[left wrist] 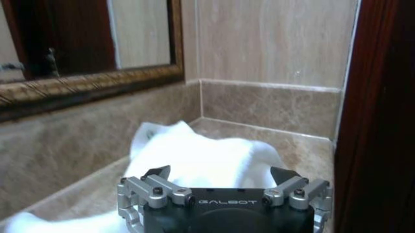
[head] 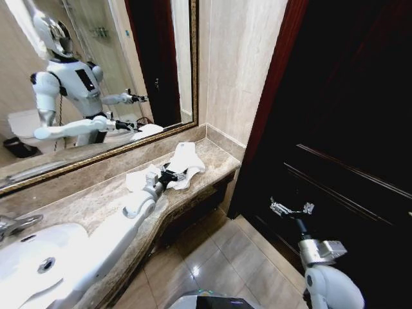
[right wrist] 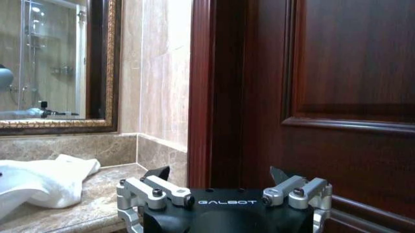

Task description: Discard the used towel into the hamper.

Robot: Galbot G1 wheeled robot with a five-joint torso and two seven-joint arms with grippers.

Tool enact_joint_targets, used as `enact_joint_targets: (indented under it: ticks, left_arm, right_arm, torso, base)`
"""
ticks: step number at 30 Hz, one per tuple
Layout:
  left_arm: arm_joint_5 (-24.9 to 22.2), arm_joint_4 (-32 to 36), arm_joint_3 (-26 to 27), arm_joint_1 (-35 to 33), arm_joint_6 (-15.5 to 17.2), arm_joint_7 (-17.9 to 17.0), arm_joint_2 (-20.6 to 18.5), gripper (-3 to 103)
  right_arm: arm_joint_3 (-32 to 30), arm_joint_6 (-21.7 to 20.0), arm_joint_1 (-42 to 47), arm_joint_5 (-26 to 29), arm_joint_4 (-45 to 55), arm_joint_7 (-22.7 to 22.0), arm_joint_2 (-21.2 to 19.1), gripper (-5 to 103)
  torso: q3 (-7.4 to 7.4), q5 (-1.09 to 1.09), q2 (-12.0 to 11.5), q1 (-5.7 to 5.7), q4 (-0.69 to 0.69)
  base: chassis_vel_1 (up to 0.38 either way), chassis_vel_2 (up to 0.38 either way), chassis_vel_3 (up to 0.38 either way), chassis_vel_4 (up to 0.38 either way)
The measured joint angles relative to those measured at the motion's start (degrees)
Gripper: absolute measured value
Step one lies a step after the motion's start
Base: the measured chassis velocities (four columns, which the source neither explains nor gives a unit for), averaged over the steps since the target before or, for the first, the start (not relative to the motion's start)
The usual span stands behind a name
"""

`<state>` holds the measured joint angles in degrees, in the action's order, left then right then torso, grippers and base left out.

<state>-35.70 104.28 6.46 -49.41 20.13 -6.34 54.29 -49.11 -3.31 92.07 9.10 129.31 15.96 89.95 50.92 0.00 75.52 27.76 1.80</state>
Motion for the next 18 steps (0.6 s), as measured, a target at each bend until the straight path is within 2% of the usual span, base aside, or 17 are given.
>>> enact_joint_targets:
  ticks: [8,10,13,18]
  left_arm:
    - [-0.03,-1.64,-2.54,1.80,1.29,-2.51,1.03,100]
    - [-0.04,-1.71,-3.42,2.87,3.33,-5.09,1.00,100]
    - [-0.06,-2.71,-4.39,4.48,4.30,-6.28,0.85,100]
    - [-0.32,-6.15,-6.88,7.52,4.15,-7.41,1.05,100]
  right_arm:
    - [-0.50,0.80,0.29,0.21,-0.57,-0.02,-0.19,100]
    - [-0.51,1.16,0.26,0.08,-0.98,-0.01,-0.08,100]
    - [-0.30,1.26,0.11,-0.07,-1.17,0.00,0.09,100]
    - [-0.03,1.30,-0.34,-0.50,-1.49,0.05,0.17,100]
  torso:
    - [0.00,0.00,0.00,0.00,0.00]
    - [0.00,0.00,0.00,0.00,0.01]
    - [0.00,0.01,0.01,0.00,0.00]
    - [0.00,-0.01,0.01,0.00,0.01]
  base:
    - [0.000,0.000,0.000,0.000]
    - [0.000,0.000,0.000,0.000]
    - [0.000,0.000,0.000,0.000]
    - [0.000,0.000,0.000,0.000]
